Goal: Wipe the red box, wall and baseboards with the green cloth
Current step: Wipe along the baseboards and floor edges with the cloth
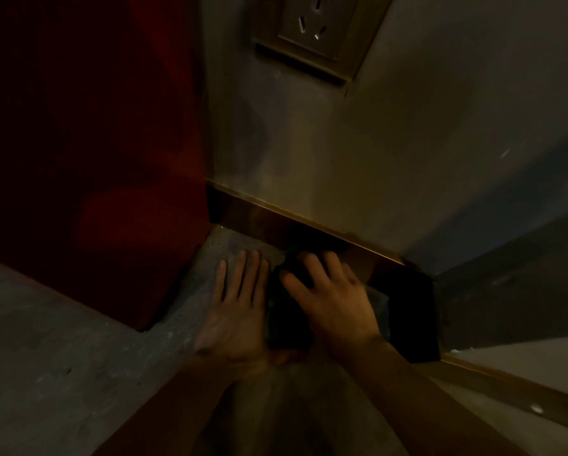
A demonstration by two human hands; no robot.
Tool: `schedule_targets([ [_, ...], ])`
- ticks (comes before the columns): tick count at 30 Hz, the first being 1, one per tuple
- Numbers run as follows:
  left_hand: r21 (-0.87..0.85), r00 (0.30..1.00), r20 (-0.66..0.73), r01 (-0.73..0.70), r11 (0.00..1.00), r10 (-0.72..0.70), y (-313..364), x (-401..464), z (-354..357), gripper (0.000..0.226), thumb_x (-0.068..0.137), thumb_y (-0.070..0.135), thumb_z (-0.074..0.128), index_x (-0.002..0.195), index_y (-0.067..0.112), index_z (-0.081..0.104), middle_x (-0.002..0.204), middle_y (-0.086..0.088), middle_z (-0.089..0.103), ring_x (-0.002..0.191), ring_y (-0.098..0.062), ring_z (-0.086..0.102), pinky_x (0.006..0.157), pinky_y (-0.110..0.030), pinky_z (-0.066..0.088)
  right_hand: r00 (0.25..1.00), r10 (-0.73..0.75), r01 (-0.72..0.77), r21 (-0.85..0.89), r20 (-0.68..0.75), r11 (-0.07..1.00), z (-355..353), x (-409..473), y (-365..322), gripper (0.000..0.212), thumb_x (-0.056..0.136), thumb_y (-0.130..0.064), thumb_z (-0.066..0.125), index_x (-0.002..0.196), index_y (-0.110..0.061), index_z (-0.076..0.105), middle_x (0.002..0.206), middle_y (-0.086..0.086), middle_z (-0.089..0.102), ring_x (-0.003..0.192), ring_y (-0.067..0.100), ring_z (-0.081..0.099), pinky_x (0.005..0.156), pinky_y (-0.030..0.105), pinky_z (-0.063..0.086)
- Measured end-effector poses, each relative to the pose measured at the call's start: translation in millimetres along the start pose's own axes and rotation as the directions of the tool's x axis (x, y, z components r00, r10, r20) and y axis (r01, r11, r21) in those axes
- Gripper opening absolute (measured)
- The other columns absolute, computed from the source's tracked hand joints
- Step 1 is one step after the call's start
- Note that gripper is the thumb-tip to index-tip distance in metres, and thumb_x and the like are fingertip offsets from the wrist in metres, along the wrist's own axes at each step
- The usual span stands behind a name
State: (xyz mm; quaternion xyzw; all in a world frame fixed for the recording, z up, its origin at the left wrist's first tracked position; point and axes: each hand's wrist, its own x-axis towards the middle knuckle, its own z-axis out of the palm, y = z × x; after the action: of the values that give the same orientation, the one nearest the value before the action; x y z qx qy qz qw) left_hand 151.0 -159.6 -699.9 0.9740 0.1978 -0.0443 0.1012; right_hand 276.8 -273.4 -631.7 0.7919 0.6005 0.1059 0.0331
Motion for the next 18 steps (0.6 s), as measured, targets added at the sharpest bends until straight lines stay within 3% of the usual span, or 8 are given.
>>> schedule_targets([
  [4, -0.014, 0.999, -0.039, 0.013, 1.000, -0.014, 1.6, -0.5, 2.7, 0.140, 0.062, 0.103, 0.018, 0.152, -0.004, 0.011, 0.162, -0.026, 0.002, 0.151, -0.038, -0.009, 0.119, -0.061, 0.009, 0.986, -0.150, 0.141, -0.111, -0.070, 0.984, 8.0, 17.8, 1.5, 0.034, 0.085, -0.025, 0.059, 0.119, -0.023, 0.061, 0.120, 0.011, 0.061, 0.104, 0.036, 0.043, 0.078, 0.045, 0.048],
  [9, -0.030, 0.988, -0.153, 0.019, 0.999, -0.023, 1.0, 2.2, 9.3, 0.139, 0.065, 0.101, 0.027, 0.149, -0.008, 0.014, 0.160, -0.032, 0.009, 0.150, -0.042, 0.001, 0.119, -0.060, 0.015, 0.959, -0.266, 0.246, -0.185, -0.096, 0.952, 12.6, 36.0, -2.6, 0.031, 0.093, -0.015, 0.042, 0.109, -0.014, 0.069, 0.116, 0.012, 0.067, 0.105, 0.036, 0.060, 0.082, 0.043, 0.049],
  [15, 0.039, 0.996, -0.006, 0.085, 0.996, -0.085, -3.9, -26.2, 5.4, 0.142, 0.063, 0.102, 0.017, 0.151, -0.008, 0.003, 0.161, -0.029, -0.009, 0.149, -0.039, -0.016, 0.121, -0.058, 0.006, 0.941, -0.338, 0.331, -0.245, 0.014, 0.911, 19.0, 32.8, -24.9, 0.035, 0.094, -0.017, 0.040, 0.107, -0.014, 0.072, 0.111, 0.006, 0.070, 0.110, 0.032, 0.061, 0.084, 0.038, 0.049],
  [18, 0.075, 0.995, -0.015, 0.104, 0.992, -0.103, -1.3, -18.4, 4.3, 0.140, 0.065, 0.101, 0.016, 0.151, -0.009, -0.001, 0.160, -0.030, -0.012, 0.148, -0.040, -0.020, 0.120, -0.057, 0.003, 0.943, -0.331, 0.325, -0.265, 0.022, 0.908, 20.5, 36.3, -16.0, 0.034, 0.093, -0.016, 0.041, 0.105, -0.013, 0.072, 0.109, 0.006, 0.069, 0.107, 0.033, 0.061, 0.081, 0.040, 0.050],
])
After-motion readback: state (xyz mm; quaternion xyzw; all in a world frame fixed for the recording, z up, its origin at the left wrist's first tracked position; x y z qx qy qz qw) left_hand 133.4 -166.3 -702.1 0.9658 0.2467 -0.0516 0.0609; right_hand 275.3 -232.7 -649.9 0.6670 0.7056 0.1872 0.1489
